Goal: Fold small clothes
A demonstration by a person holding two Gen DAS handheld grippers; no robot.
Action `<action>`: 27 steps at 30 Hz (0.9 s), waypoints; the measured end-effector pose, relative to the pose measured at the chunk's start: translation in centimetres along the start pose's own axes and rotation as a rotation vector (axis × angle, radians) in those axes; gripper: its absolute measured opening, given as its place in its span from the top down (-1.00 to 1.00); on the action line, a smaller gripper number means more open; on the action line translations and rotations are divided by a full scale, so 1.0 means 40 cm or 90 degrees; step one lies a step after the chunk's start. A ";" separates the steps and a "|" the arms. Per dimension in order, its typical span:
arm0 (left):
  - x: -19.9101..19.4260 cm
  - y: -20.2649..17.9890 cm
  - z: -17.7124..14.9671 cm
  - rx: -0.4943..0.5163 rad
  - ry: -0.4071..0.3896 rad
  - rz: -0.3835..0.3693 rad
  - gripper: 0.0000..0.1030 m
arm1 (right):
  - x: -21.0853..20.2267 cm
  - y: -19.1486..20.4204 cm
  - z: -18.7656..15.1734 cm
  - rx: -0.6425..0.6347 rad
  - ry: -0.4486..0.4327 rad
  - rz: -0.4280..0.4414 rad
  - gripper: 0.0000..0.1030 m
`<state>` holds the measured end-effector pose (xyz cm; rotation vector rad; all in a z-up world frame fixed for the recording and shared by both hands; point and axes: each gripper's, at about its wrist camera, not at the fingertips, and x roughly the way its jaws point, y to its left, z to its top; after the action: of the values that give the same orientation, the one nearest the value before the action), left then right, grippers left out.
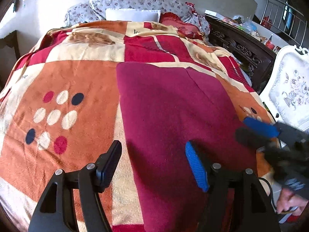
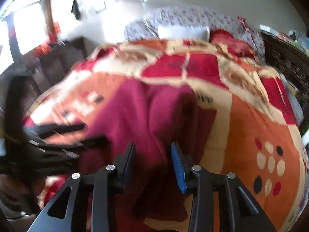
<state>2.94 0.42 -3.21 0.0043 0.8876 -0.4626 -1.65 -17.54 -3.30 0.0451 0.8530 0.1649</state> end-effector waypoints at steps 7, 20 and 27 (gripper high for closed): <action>-0.040 -0.017 -0.008 0.016 -0.038 0.043 -0.32 | -0.063 -0.027 -0.011 0.061 -0.053 0.019 0.19; -0.160 -0.072 -0.038 0.047 -0.128 0.112 -0.63 | -0.216 0.027 -0.019 0.083 -0.136 -0.047 -0.52; -0.212 -0.055 -0.042 0.010 -0.162 0.120 -0.67 | -0.217 0.033 -0.023 0.083 -0.138 -0.059 -0.67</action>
<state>-3.75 2.06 2.46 0.0423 0.6267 -0.2865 -8.12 -17.69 2.72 0.1429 0.6475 0.0157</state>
